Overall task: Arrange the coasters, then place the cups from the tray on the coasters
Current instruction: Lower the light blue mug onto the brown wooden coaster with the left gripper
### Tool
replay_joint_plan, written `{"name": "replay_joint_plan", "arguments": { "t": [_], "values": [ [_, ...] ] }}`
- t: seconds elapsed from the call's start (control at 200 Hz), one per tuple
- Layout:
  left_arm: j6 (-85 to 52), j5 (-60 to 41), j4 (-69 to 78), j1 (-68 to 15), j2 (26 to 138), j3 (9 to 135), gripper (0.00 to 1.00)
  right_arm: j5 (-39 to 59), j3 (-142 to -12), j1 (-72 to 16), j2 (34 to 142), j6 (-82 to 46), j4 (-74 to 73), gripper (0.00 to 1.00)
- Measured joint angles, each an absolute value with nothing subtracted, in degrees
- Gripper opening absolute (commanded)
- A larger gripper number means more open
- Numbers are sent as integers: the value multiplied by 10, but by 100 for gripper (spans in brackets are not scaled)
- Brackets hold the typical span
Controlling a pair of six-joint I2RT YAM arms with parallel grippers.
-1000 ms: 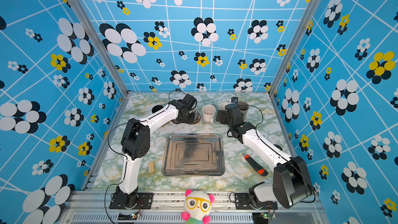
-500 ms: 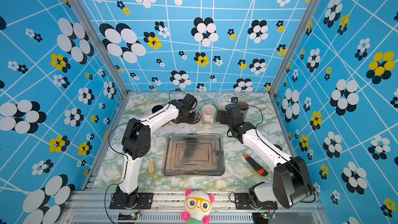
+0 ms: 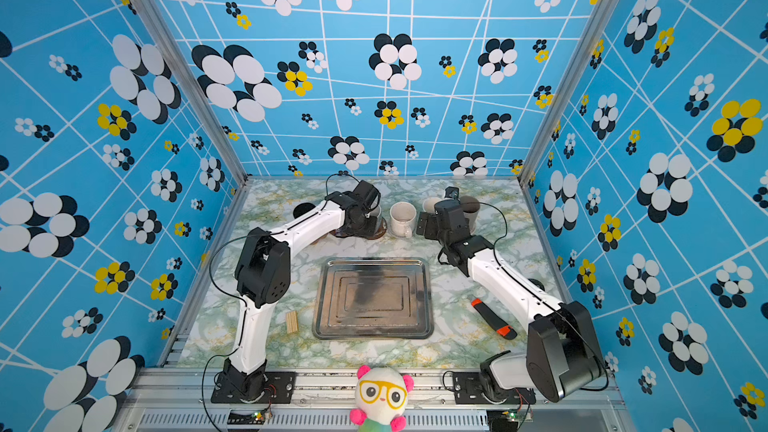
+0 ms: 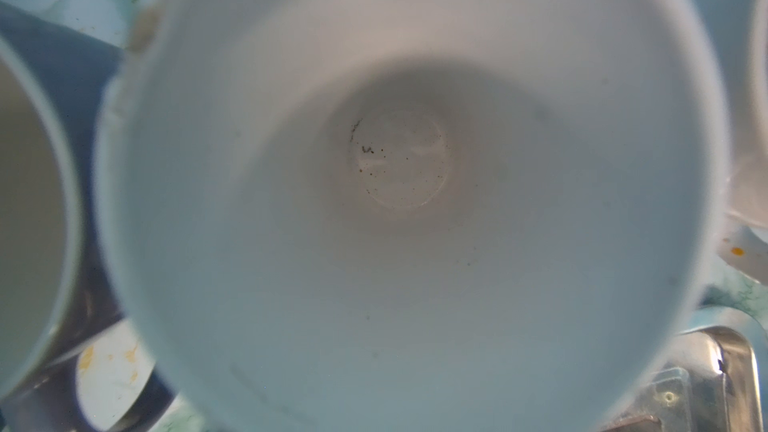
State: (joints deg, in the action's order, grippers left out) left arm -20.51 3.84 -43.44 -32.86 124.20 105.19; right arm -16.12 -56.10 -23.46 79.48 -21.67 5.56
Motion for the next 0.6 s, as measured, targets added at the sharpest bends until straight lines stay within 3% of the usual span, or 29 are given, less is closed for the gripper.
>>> {"name": "replay_joint_plan", "arguments": {
  "t": [0.225,0.6],
  "values": [
    [-205,38,-434,-329,1242,1052,20,-161,-561,-235,795,-217,56,99],
    [-213,34,-433,-329,1242,1055,36,-159,-561,-234,795,-217,56,99]
  ]
}}
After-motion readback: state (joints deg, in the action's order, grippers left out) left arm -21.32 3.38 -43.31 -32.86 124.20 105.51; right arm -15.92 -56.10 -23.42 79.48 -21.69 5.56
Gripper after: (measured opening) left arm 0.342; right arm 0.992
